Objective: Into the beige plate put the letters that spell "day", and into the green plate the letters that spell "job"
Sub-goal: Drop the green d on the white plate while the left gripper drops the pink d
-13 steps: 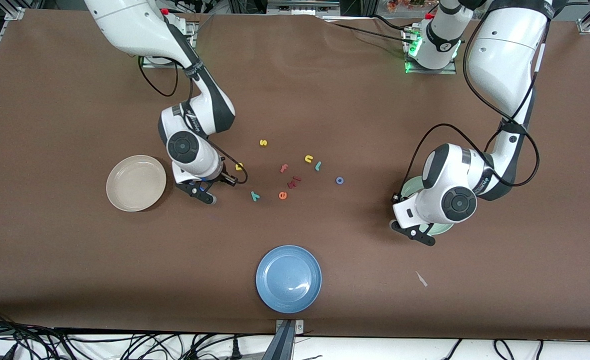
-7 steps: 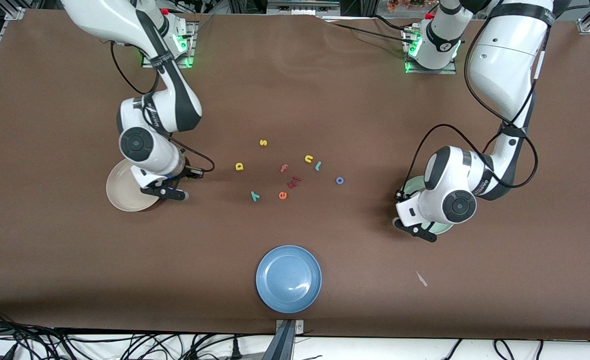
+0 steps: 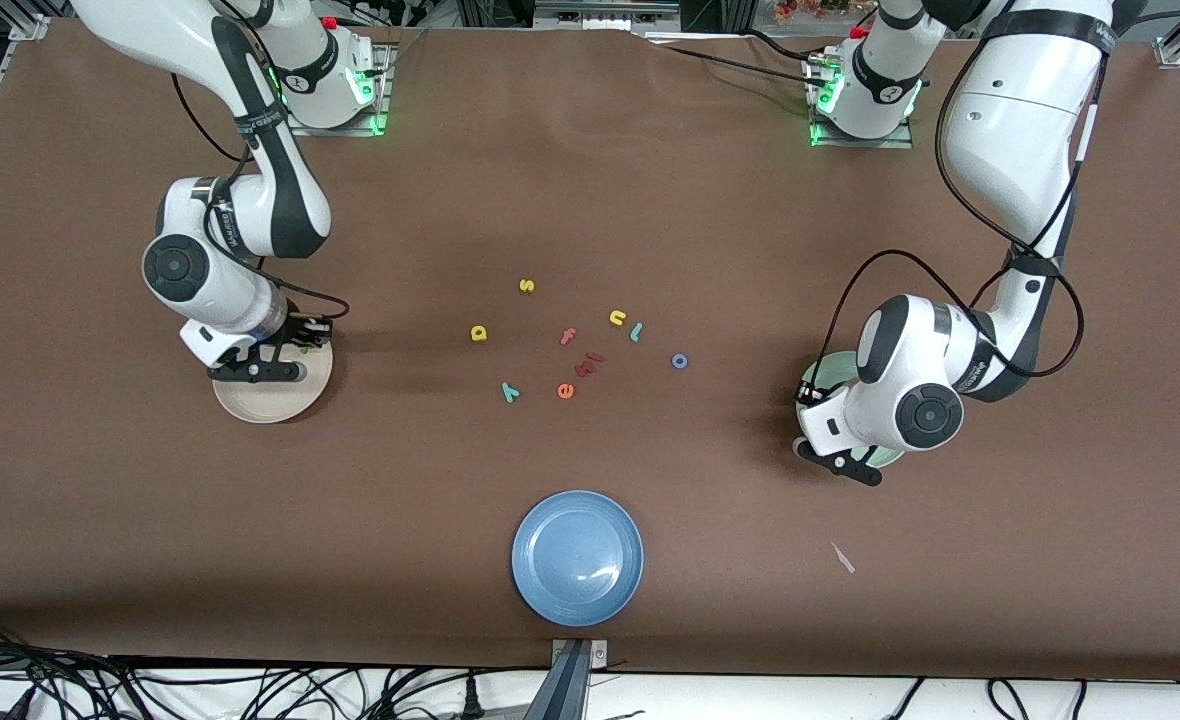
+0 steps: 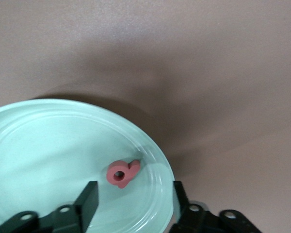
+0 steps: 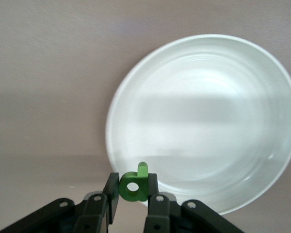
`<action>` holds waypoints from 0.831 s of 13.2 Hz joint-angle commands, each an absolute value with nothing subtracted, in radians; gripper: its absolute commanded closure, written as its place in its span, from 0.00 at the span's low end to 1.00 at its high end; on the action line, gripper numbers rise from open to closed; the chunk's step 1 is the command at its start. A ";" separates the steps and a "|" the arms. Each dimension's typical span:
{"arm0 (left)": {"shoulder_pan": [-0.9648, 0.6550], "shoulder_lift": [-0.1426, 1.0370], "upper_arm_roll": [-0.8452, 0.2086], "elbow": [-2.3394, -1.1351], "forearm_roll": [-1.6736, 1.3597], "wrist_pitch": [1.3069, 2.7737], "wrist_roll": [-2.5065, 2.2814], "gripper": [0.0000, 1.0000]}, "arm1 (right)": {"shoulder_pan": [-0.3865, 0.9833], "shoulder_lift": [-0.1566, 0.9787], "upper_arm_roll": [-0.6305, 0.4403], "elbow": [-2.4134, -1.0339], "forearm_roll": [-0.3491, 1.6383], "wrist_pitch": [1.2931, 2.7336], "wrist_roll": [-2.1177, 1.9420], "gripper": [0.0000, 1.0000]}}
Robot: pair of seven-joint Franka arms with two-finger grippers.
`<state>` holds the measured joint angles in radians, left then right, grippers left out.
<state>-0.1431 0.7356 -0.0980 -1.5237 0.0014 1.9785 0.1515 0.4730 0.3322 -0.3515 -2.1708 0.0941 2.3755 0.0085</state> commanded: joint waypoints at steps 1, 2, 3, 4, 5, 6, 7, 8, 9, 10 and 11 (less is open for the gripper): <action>-0.159 0.704 -0.115 -1.513 0.020 1.968 0.152 0.00 | 0.469 0.313 -0.380 -2.200 0.104 2.396 -0.138 0.92; -0.179 0.695 -0.117 -1.509 0.017 1.968 0.144 0.00 | 0.451 0.322 -0.380 -2.192 0.104 2.396 -0.176 0.77; -0.199 0.687 -0.118 -1.508 0.009 1.968 0.105 0.00 | 0.448 0.334 -0.380 -2.177 0.106 2.390 -0.190 0.34; -0.227 0.683 -0.118 -1.505 0.008 1.968 0.030 0.00 | 0.448 0.344 -0.380 -2.162 0.106 2.384 -0.184 0.00; -0.263 0.681 -0.118 -1.502 0.005 1.968 -0.057 0.00 | 0.449 0.342 -0.377 -2.157 0.107 2.382 -0.181 0.00; -0.302 0.681 -0.120 -1.502 -0.001 1.971 -0.165 0.00 | 0.456 0.341 -0.373 -2.149 0.107 2.372 -0.166 0.00; -0.345 0.692 -0.118 -1.502 -0.002 1.982 -0.283 0.00 | 0.465 0.342 -0.370 -2.129 0.107 2.346 -0.117 0.00; -0.380 0.699 -0.118 -1.502 -0.002 1.991 -0.384 0.00 | 0.475 0.342 -0.358 -2.106 0.109 2.315 -0.062 0.00; -0.402 0.704 -0.118 -1.509 -0.002 2.035 -0.449 0.00 | 0.483 0.344 -0.335 -2.086 0.109 2.289 -0.011 0.00; -0.419 0.709 -0.118 -1.526 -0.012 2.077 -0.481 0.00 | 0.485 0.348 -0.306 -2.068 0.109 2.283 0.052 0.00; -0.443 0.722 -0.118 -1.561 -0.029 2.118 -0.507 0.00 | 0.485 0.353 -0.276 -2.050 0.110 2.283 0.105 0.00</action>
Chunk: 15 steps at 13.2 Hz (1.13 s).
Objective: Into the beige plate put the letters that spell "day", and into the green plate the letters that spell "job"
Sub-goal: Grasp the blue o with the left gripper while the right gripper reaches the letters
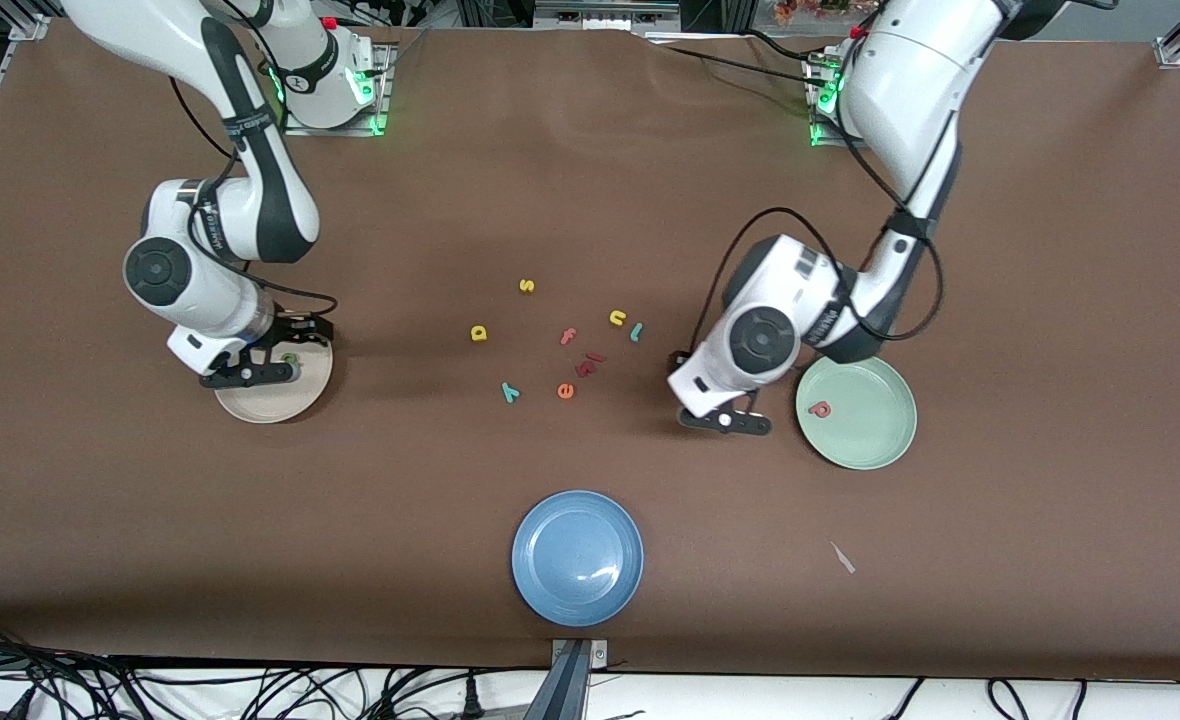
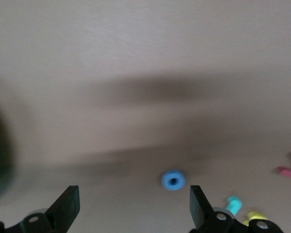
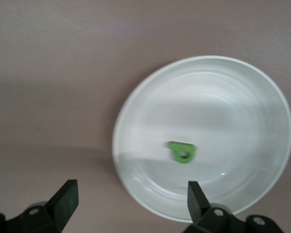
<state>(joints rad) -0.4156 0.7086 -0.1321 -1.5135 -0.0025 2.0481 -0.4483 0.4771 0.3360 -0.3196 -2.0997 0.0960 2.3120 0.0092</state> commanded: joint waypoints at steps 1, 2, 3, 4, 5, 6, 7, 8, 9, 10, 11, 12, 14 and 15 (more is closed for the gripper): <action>-0.474 0.727 -0.118 -1.606 -0.035 2.203 -0.546 0.00 | 0.485 0.359 -0.246 -2.036 0.110 2.283 0.135 0.00; -0.494 0.727 -0.118 -1.623 -0.034 2.251 -0.583 0.13 | 0.485 0.360 -0.218 -2.023 0.112 2.283 0.162 0.00; -0.495 0.727 -0.118 -1.628 -0.032 2.253 -0.586 0.36 | 0.485 0.362 -0.197 -2.010 0.113 2.283 0.185 0.00; -0.494 0.729 -0.118 -1.634 -0.032 2.253 -0.587 0.41 | 0.485 0.374 -0.169 -1.985 0.114 2.283 0.195 0.00; -0.495 0.732 -0.118 -1.644 -0.032 2.258 -0.589 0.41 | 0.486 0.386 -0.144 -1.961 0.114 2.283 0.212 0.00; -0.497 0.732 -0.118 -1.652 -0.028 2.260 -0.589 0.41 | 0.486 0.400 -0.123 -1.936 0.114 2.283 0.239 0.00; -0.495 0.732 -0.117 -1.657 -0.022 2.260 -0.589 0.41 | 0.486 0.417 -0.109 -1.910 0.112 2.283 0.270 0.00; -0.492 0.732 -0.117 -1.663 -0.020 2.260 -0.584 0.41 | 0.488 0.440 -0.088 -1.882 0.112 2.283 0.299 0.00; -0.494 0.732 -0.117 -1.666 -0.018 2.260 -0.584 0.41 | 0.488 0.466 -0.063 -1.852 0.112 2.283 0.313 0.00; -0.492 0.732 -0.115 -1.666 -0.018 2.258 -0.583 0.41 | 0.488 0.491 -0.045 -1.821 0.110 2.283 0.314 0.00; -0.492 0.732 -0.115 -1.666 -0.018 2.257 -0.583 0.41 | 0.494 0.517 -0.035 -1.794 0.104 2.283 0.313 0.00; -0.492 0.733 -0.114 -1.667 -0.012 2.255 -0.583 0.41 | 0.506 0.547 -0.034 -1.763 0.101 2.283 0.305 0.00; -0.488 0.733 -0.115 -1.689 0.050 2.252 -0.584 0.45 | 0.554 0.592 -0.034 -1.711 0.081 2.283 0.278 0.00; -0.486 0.732 -0.115 -1.695 0.055 2.252 -0.584 0.50 | 0.569 0.618 -0.034 -1.675 0.054 2.283 0.252 0.00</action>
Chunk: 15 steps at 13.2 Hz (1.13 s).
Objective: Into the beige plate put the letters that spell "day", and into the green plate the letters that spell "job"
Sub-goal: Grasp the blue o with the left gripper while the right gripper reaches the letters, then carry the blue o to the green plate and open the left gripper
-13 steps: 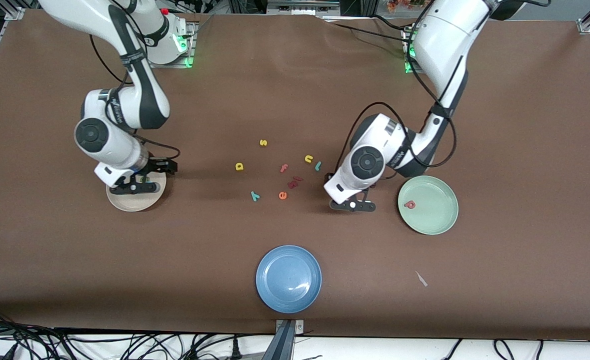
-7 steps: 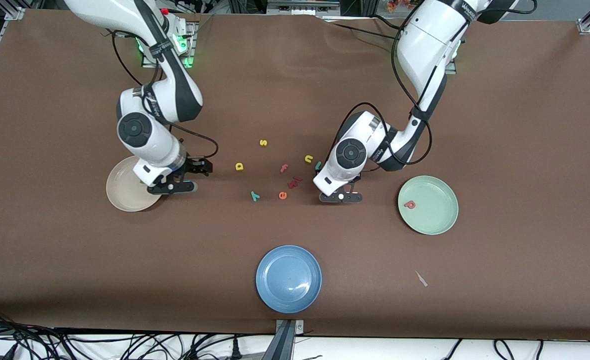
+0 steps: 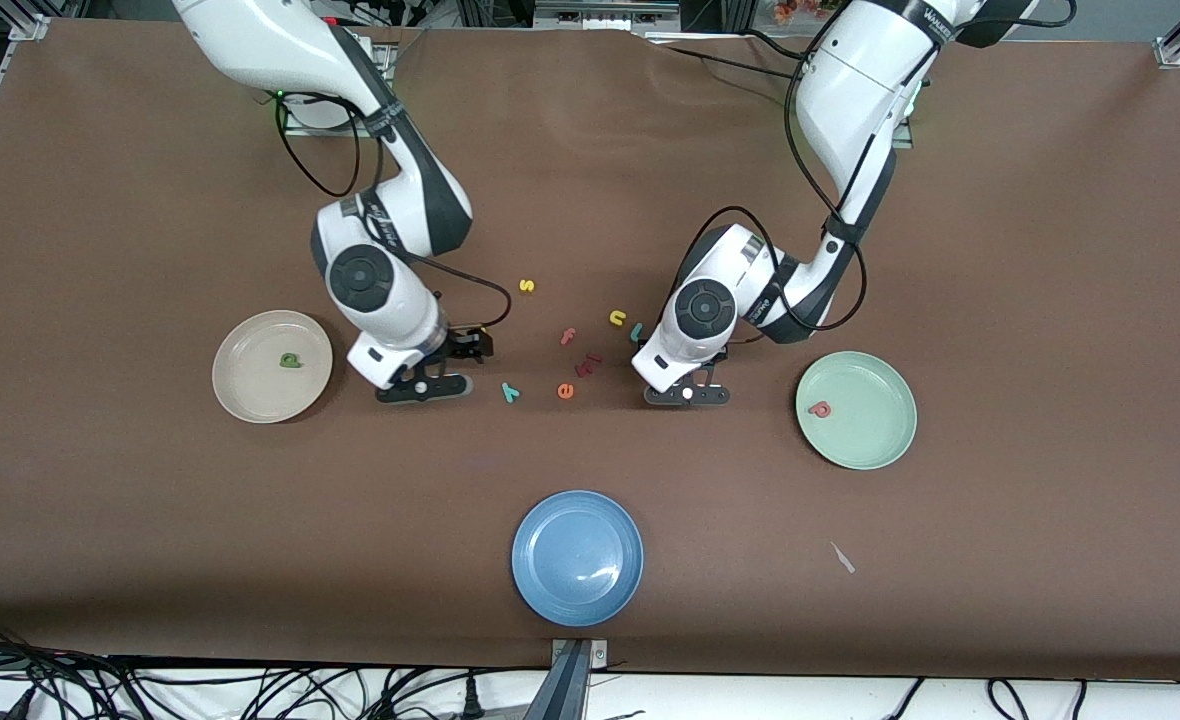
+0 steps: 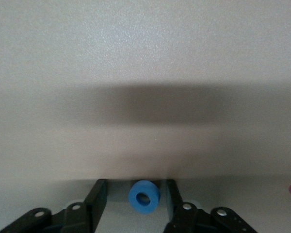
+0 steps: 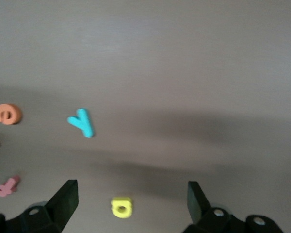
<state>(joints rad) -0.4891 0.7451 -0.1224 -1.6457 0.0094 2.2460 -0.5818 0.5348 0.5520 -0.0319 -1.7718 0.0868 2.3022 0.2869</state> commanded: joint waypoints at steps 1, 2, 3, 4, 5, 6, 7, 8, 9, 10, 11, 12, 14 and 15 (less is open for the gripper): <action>-0.492 0.732 -0.115 -1.694 0.055 2.252 -0.591 0.52 | 0.572 0.638 -0.034 -1.657 0.029 2.283 0.220 0.00; -0.494 0.732 -0.115 -1.694 0.055 2.252 -0.594 0.60 | 0.572 0.653 -0.034 -1.643 0.017 2.289 0.177 0.00; -0.494 0.732 -0.115 -1.694 0.055 2.252 -0.594 0.77 | 0.574 0.669 -0.034 -1.628 0.017 2.290 0.138 0.00; -0.492 0.732 -0.115 -1.692 0.055 2.252 -0.594 0.91 | 0.577 0.678 -0.034 -1.618 0.017 2.292 0.123 0.00; -0.489 0.730 -0.115 -1.689 0.055 2.252 -0.594 1.00 | 0.580 0.687 -0.034 -1.617 0.015 2.293 0.118 0.00; -0.492 0.730 -0.115 -1.687 0.055 2.252 -0.591 1.00 | 0.584 0.696 -0.034 -1.617 0.015 2.298 0.114 0.00; -0.488 0.727 -0.115 -1.684 0.055 2.250 -0.586 1.00 | 0.592 0.709 -0.032 -1.608 0.014 2.304 0.107 0.00; -0.483 0.726 -0.115 -1.683 0.057 2.249 -0.584 1.00 | 0.594 0.722 -0.034 -1.594 0.015 2.304 0.094 0.00; -0.482 0.721 -0.114 -1.681 0.057 2.243 -0.586 1.00 | 0.594 0.733 -0.034 -1.582 0.015 2.303 0.077 0.00; -0.479 0.712 -0.110 -1.678 0.057 2.217 -0.586 1.00 | 0.595 0.735 -0.032 -1.578 0.015 2.304 0.063 0.00; -0.469 0.694 -0.107 -1.674 0.057 2.180 -0.584 1.00 | 0.595 0.738 -0.034 -1.578 0.014 2.304 0.060 0.00; -0.456 0.677 -0.107 -1.667 0.061 2.151 -0.569 1.00 | 0.597 0.741 -0.032 -1.578 0.012 2.304 0.051 0.00; -0.408 0.663 -0.106 -1.657 0.087 2.093 -0.470 1.00 | 0.597 0.749 -0.034 -1.578 0.009 2.304 0.022 0.00; -0.381 0.652 -0.106 -1.657 0.107 2.073 -0.430 1.00 | 0.597 0.750 -0.034 -1.578 0.009 2.304 0.021 0.00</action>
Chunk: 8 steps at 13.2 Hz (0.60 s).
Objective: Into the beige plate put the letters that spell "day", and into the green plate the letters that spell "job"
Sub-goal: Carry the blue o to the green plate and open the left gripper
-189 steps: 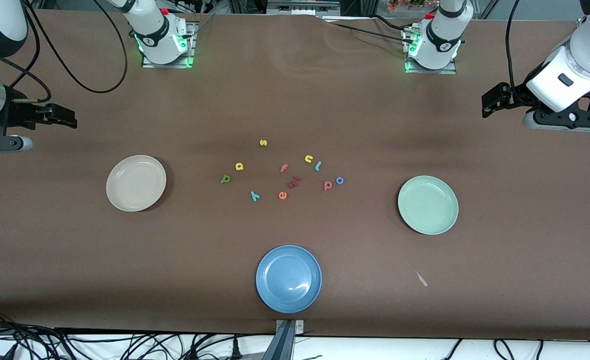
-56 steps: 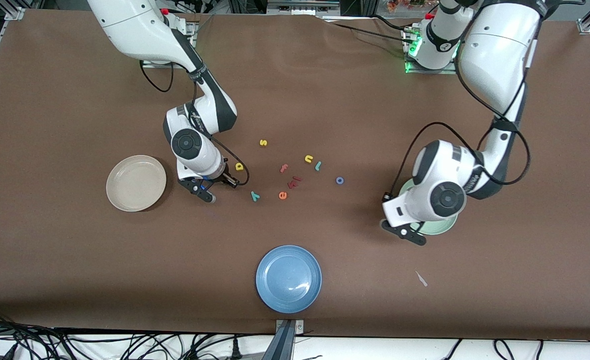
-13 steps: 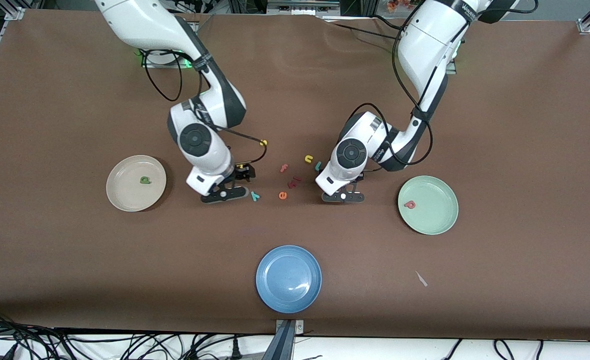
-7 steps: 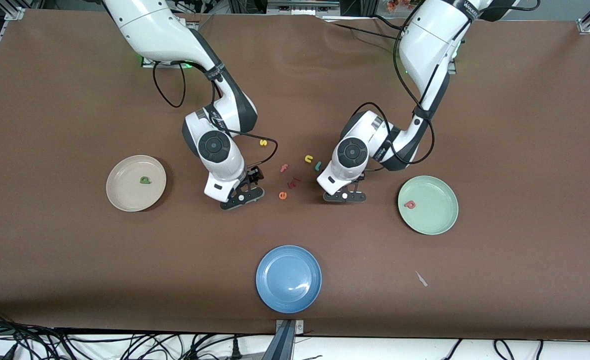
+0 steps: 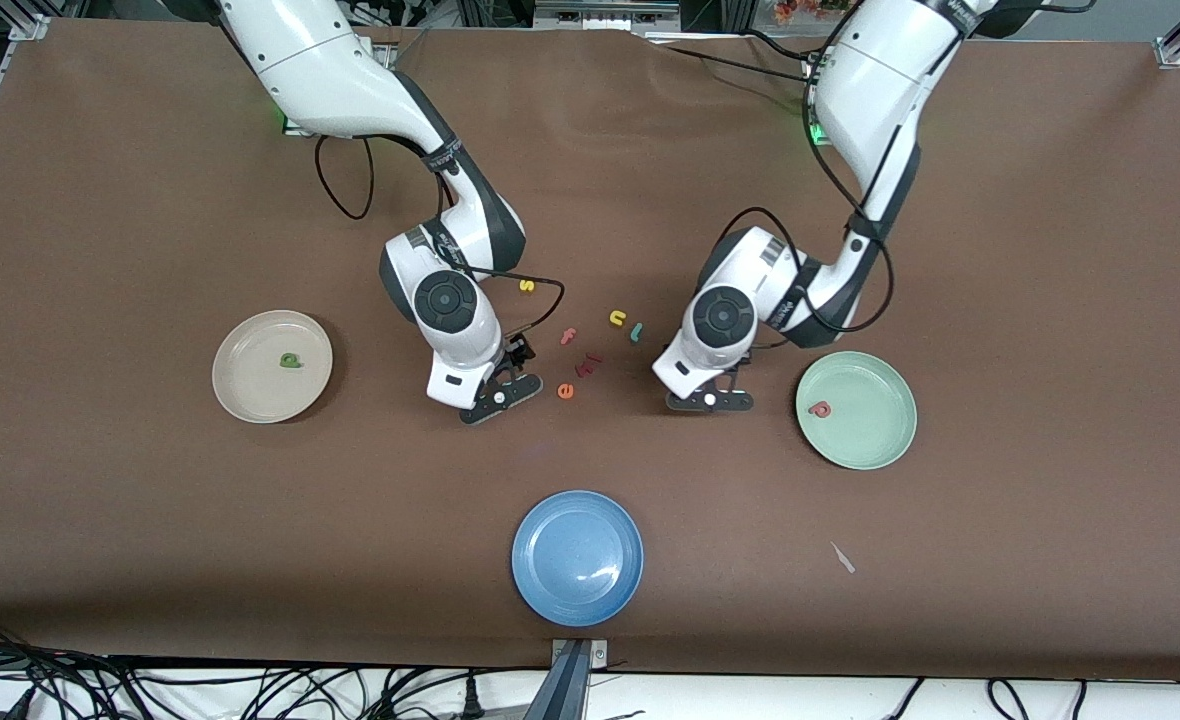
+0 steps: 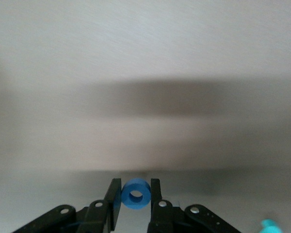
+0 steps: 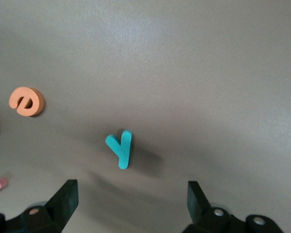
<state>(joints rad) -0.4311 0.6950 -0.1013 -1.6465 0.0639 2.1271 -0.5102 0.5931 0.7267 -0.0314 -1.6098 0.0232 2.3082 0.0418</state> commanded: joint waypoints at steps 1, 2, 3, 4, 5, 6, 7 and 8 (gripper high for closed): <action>-0.358 0.638 -0.106 -1.658 0.145 2.039 -0.384 1.00 | 0.598 0.750 -0.034 -1.578 0.009 2.304 0.021 0.00; -0.353 0.637 -0.106 -1.658 0.210 2.011 -0.356 1.00 | 0.598 0.758 -0.034 -1.578 0.003 2.306 0.021 0.00; -0.342 0.634 -0.107 -1.660 0.262 2.000 -0.353 1.00 | 0.606 0.762 -0.034 -1.578 -0.001 2.319 0.021 0.00; -0.327 0.629 -0.107 -1.661 0.277 1.988 -0.348 1.00 | 0.614 0.768 -0.034 -1.578 -0.002 2.350 0.021 0.00; -0.319 0.629 -0.107 -1.661 0.279 1.982 -0.347 1.00 | 0.614 0.776 -0.034 -1.578 -0.002 2.376 0.020 0.00; -0.301 0.629 -0.107 -1.661 0.279 1.982 -0.325 1.00 | 0.614 0.779 -0.034 -1.578 -0.002 2.390 0.020 0.00; -0.272 0.629 -0.107 -1.661 0.281 1.982 -0.284 1.00 | 0.614 0.782 -0.034 -1.578 -0.002 2.393 0.018 0.00; -0.243 0.629 -0.110 -1.660 0.278 1.983 -0.229 1.00 | 0.614 0.787 -0.034 -1.578 -0.002 2.396 0.018 0.00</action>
<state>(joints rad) -0.2965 0.6499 -0.1000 -1.6465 0.2567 1.9954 -0.3180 0.6103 0.7613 -0.0312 -1.6085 0.0121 2.3876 0.0284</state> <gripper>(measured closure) 0.718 0.000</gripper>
